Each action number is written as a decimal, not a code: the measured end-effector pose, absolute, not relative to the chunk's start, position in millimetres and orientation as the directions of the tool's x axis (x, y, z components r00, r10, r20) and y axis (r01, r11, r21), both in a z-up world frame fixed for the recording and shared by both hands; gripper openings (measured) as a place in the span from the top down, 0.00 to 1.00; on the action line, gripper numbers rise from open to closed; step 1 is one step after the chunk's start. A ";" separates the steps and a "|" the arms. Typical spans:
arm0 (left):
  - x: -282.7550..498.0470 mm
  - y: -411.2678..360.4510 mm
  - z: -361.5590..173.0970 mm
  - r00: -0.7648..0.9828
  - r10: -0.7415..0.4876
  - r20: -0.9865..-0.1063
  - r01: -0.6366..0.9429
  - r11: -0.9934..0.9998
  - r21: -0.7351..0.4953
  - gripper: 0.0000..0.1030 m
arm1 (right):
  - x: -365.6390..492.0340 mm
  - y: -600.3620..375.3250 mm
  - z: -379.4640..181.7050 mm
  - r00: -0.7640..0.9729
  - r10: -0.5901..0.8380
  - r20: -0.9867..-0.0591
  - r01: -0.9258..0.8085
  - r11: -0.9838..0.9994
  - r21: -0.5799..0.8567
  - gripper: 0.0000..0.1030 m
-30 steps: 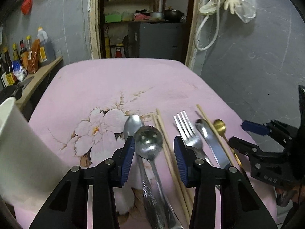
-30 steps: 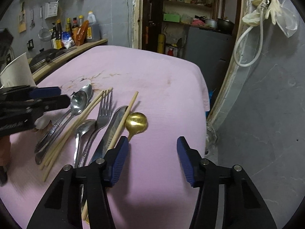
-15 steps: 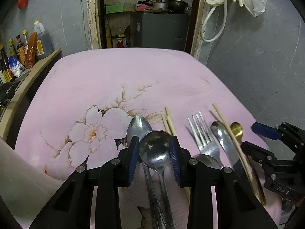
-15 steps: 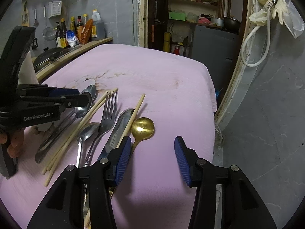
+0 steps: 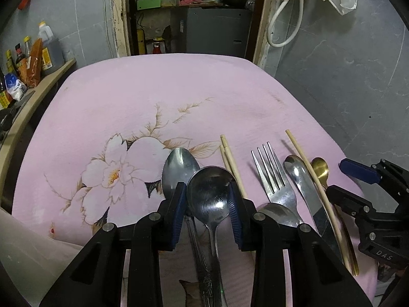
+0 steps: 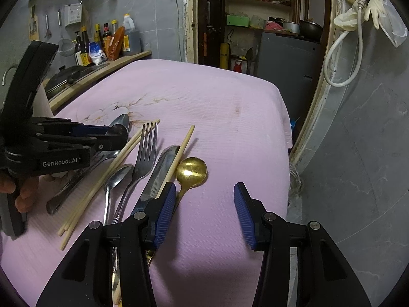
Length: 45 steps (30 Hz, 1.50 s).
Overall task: Organize utensils
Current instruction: 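Close left tool on the silver spoon while right tool closes on the gold spoon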
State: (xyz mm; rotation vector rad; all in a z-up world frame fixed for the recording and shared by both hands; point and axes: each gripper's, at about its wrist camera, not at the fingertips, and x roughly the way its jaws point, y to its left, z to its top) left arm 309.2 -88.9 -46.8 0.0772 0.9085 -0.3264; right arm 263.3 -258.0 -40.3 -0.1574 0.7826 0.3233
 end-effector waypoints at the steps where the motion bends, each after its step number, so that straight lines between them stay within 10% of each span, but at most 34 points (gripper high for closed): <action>1: 308.4 -88.7 -46.7 0.571 -0.247 -0.783 0.310 0.948 -0.073 0.75 | 263.6 -258.3 -40.5 0.663 0.227 -0.713 -0.343 0.939 -0.020 0.56; 12: 289.9 -76.6 -39.2 0.575 -0.266 -0.774 0.256 0.957 -0.139 1.00 | 260.5 -255.3 -43.5 0.662 0.224 -0.715 -0.353 0.935 -0.034 0.56; 45: 247.8 -71.0 -27.7 0.630 -0.337 -0.700 0.256 0.941 -0.222 1.00 | 286.7 -240.7 -48.2 0.596 0.178 -0.783 -0.359 0.931 -0.062 0.75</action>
